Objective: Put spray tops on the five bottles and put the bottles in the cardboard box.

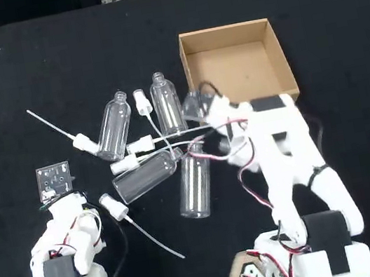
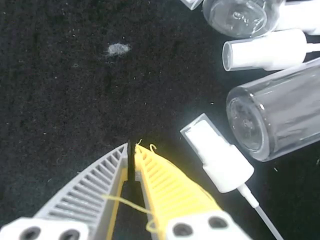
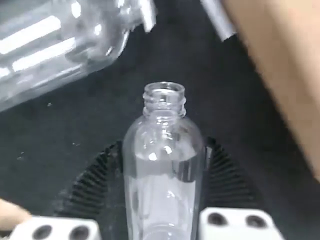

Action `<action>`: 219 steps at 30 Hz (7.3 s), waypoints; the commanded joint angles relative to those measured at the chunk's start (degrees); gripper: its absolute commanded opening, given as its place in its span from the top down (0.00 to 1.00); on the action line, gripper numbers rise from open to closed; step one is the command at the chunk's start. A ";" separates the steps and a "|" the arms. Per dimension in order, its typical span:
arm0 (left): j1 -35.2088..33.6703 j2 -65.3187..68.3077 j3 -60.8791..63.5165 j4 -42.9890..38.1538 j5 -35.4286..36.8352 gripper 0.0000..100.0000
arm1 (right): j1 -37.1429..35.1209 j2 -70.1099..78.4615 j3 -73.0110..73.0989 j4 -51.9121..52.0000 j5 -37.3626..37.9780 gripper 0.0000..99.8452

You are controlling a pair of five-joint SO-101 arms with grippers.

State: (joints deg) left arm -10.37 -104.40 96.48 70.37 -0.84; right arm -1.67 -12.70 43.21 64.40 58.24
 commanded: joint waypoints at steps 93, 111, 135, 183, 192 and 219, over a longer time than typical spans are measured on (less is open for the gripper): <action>-23.52 0.09 -13.32 -14.95 -22.59 0.93 | -16.79 -41.10 -3.65 13.27 -50.29 0.94; -9.54 42.29 -39.96 7.47 -18.20 0.76 | -16.70 -41.10 1.36 10.02 -50.90 0.94; 4.88 64.44 -31.52 -11.87 19.60 0.76 | -16.44 -41.19 3.21 9.93 -50.46 0.94; 16.84 63.74 -35.74 1.67 8.88 0.76 | -16.35 -41.19 3.30 10.29 -50.29 0.94; 5.32 64.26 -33.19 -3.43 6.15 0.76 | -16.35 -41.19 3.30 10.37 -50.29 0.94; -3.82 64.44 -39.96 -1.49 31.12 0.69 | -16.35 -41.19 4.44 9.93 -50.20 0.94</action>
State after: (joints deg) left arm -15.65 -40.04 56.66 70.73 25.10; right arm -17.58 -52.44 47.87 75.65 7.78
